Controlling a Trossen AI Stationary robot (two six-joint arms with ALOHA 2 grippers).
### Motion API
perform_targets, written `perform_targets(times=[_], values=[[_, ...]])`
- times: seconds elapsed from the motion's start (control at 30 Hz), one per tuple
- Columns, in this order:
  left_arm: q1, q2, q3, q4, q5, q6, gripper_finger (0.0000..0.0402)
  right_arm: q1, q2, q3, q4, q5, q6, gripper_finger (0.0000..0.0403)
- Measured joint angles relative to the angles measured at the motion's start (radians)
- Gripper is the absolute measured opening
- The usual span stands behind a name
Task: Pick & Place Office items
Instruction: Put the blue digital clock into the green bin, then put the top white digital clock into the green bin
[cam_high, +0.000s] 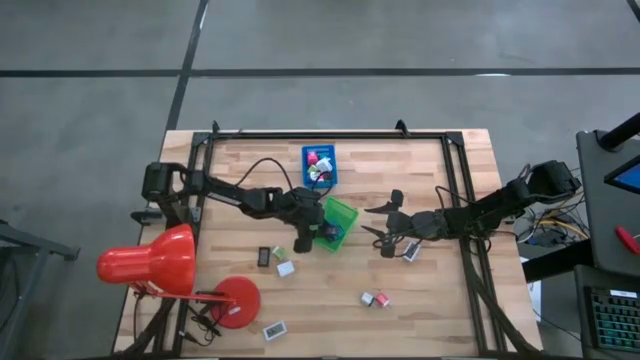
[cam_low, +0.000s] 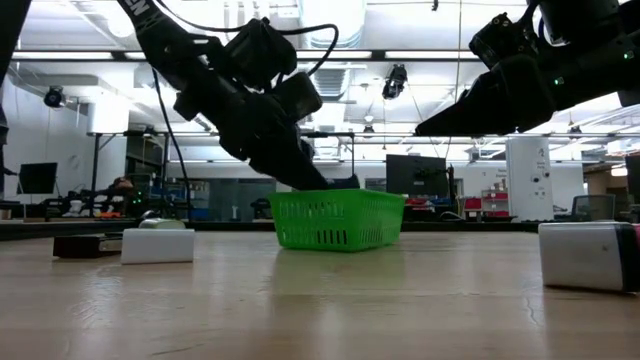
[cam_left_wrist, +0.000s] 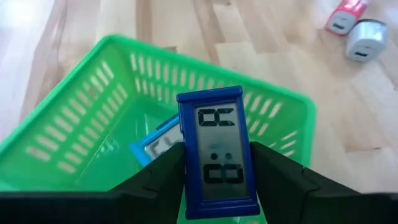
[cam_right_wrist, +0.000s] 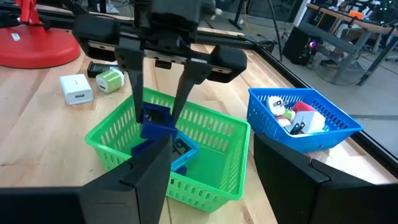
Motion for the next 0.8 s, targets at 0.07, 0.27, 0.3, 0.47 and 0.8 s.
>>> perform_targets(times=[0.07, 0.27, 0.3, 0.47, 0.8], values=[[-0.005, 0.0, 0.007, 0.0, 0.003, 0.011, 0.0175, 0.0, 0.0, 0.0, 0.0, 0.0, 0.0, 0.0221], [-0.008, 0.0, 0.019, 0.0, 0.002, 0.029, 0.0176, 0.0, 0.0, 0.0, 0.0, 0.0, 0.0, 0.0221], [-0.008, 0.0, 0.018, 0.0, 0.002, 0.03, 0.0176, 0.0, 0.0, 0.0, 0.0, 0.0, 0.0, 0.0221], [-0.008, 0.0, 0.015, 0.0, 0.022, 0.05, 0.0177, 0.0, 0.0, 0.0, 0.0, 0.0, 0.0, 0.0221], [-0.004, 0.0, 0.013, 0.008, 0.037, 0.089, 0.0233, 0.0, 0.0, 0.0, -0.001, 0.0, -0.001, 0.0221]])
